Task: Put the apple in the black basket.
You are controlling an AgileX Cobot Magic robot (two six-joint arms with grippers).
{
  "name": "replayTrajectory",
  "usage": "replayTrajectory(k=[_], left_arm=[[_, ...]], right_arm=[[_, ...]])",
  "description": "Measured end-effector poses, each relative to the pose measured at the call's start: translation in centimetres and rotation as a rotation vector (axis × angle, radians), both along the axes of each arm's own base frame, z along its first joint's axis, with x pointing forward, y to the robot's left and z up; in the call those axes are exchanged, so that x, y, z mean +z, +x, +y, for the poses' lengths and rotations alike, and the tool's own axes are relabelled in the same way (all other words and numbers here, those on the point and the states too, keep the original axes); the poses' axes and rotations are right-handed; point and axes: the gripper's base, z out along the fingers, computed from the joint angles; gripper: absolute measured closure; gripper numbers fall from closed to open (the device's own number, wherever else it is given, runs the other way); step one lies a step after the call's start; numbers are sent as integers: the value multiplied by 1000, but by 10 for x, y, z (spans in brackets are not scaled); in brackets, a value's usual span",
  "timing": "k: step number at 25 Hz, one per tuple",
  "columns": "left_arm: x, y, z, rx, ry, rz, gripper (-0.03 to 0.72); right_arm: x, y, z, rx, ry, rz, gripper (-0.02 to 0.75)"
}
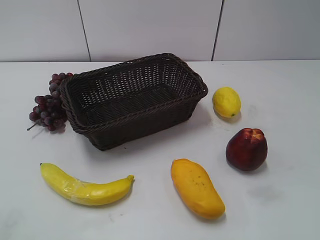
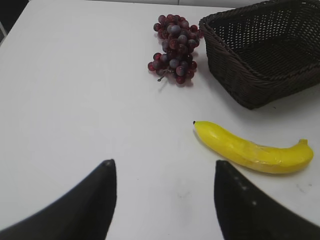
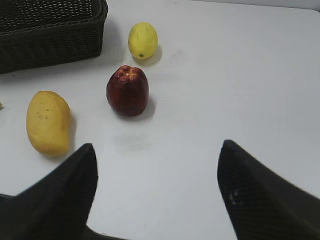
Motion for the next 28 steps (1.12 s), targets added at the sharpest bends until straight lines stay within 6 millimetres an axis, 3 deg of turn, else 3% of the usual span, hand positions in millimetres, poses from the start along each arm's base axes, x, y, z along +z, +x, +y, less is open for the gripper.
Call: replayTrajectory(k=[28], left_arm=[[0,0,0,0,0,0,226]], right_arm=[[2,1,-2,-15,-28,-26,175]])
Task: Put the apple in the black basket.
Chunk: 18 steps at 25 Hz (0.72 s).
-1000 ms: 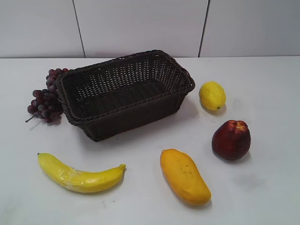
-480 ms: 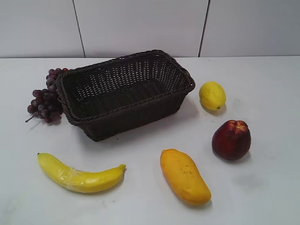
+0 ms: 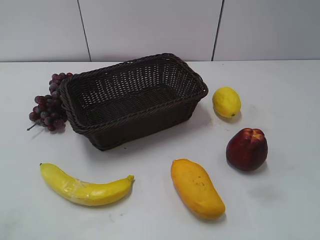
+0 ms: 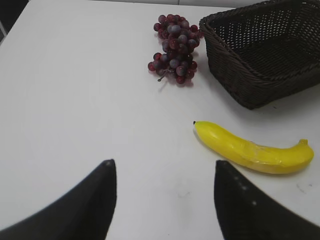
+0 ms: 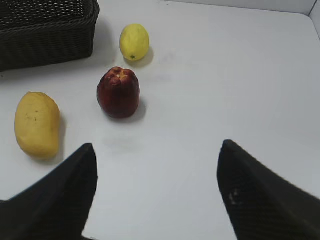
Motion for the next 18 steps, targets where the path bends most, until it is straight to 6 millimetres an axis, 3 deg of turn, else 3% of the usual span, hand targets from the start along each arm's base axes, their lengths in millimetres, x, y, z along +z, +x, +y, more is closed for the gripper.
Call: replayTrajectory(k=[5,12,18], left_arm=[[0,0,0,0,0,0,226],[0,0,0,0,0,0,226],[0,0,0,0,0,0,226]], right_arm=[[11,6,2,-2,5,-2,175],[15,49,13,-2,-52,213,175],[31,88,23,-32,-41,353,175]])
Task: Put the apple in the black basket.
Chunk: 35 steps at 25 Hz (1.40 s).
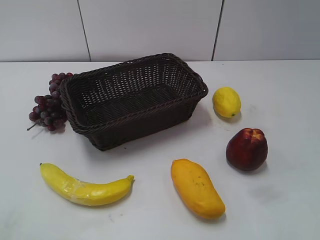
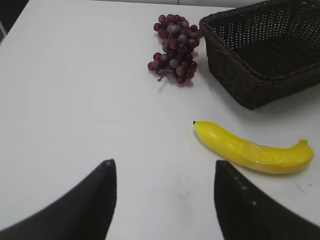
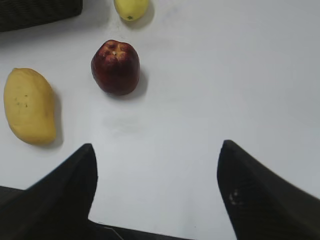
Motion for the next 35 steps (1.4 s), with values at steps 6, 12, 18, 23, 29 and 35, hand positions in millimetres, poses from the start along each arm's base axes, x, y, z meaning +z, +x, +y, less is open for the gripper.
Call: replayTrajectory(k=[6,12,18,23,29,35], left_arm=[[0,0,0,0,0,0,226],[0,0,0,0,0,0,226],[0,0,0,0,0,0,226],[0,0,0,0,0,0,226],[0,0,0,0,0,0,226],[0,0,0,0,0,0,226]], right_arm=[[8,39,14,-16,34,141,173],[-3,74,27,-18,43,305,131],[-18,102,35,-26,22,403,133],[-27,118,39,-13,9,426,135],[-46,138,45,-1,-6,463,113],[-67,162,53,-10,7,507,112]])
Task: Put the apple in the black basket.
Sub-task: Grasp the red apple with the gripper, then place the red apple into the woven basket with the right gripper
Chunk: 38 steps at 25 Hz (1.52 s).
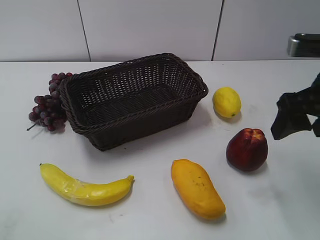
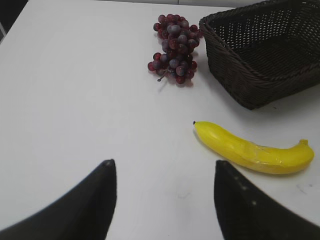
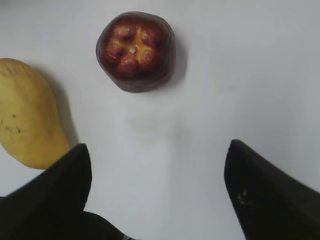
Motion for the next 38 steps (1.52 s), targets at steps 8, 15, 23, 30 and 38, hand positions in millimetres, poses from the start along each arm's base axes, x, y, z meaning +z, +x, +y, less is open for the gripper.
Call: replayTrajectory(k=[8,15,23,30,38], left_arm=[[0,0,0,0,0,0,226],[0,0,0,0,-1,0,226],[0,0,0,0,-1,0,226],[0,0,0,0,-1,0,226],[0,0,0,0,-1,1,226]], right_arm=[[-16,46,12,-5,0,32,115],[-43,70,22,-24,17,112,134],[-80,77,26,-43,14,212,143],[-92,81,28,-50,20,238,160],[-90,79,28,-26,14,275,174]])
